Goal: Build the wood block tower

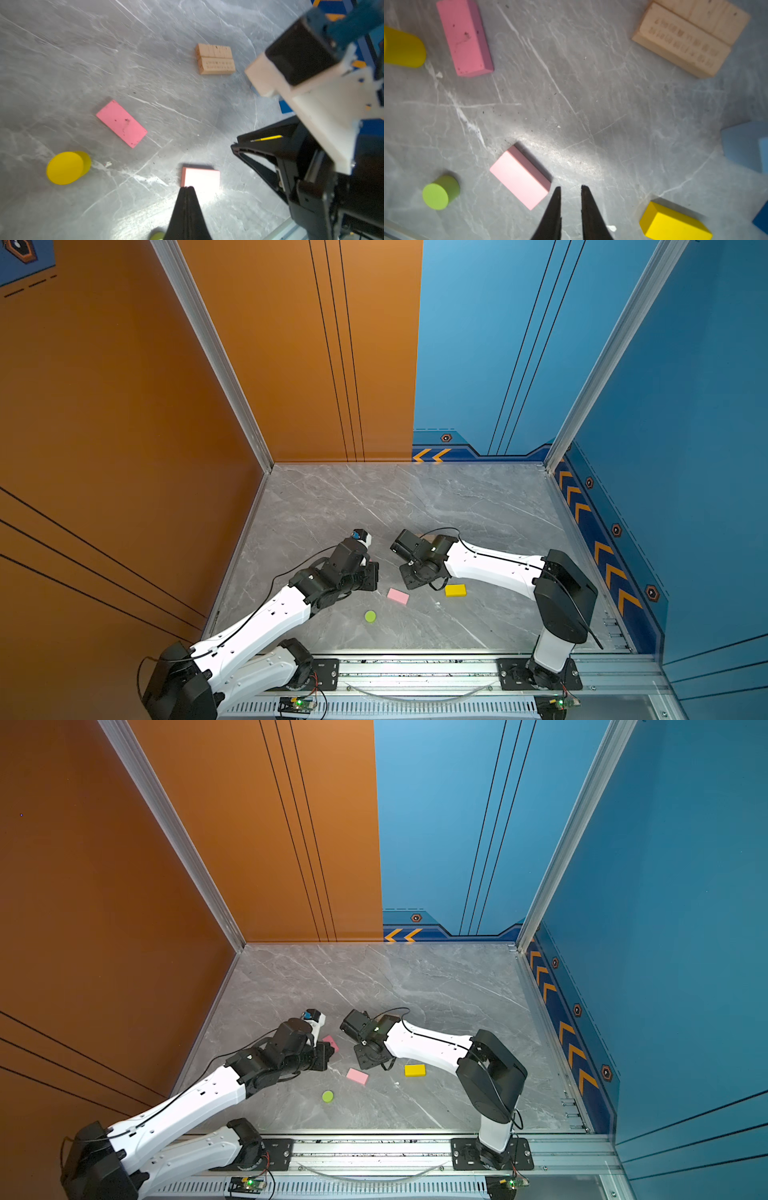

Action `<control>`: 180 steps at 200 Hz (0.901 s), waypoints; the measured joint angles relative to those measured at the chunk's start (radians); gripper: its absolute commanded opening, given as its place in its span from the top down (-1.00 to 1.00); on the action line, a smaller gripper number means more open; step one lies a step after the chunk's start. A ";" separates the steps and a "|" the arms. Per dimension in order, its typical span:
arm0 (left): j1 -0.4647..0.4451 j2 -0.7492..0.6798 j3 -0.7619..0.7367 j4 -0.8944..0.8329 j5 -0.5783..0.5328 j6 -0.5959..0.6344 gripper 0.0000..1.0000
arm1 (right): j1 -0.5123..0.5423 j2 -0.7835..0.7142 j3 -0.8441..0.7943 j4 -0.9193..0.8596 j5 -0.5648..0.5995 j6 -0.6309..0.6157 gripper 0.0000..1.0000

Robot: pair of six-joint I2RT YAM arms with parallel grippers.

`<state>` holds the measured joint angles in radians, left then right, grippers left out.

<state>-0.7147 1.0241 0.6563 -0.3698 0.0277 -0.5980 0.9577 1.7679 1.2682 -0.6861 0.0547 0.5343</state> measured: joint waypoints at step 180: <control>-0.174 0.381 -0.008 0.014 0.052 -0.107 1.00 | -0.114 -0.218 -0.203 0.141 -0.077 -0.034 1.00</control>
<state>-0.8890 1.4048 0.6483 -0.3557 0.0799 -0.7052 0.8436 1.5497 1.0653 -0.5449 -0.0227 0.5007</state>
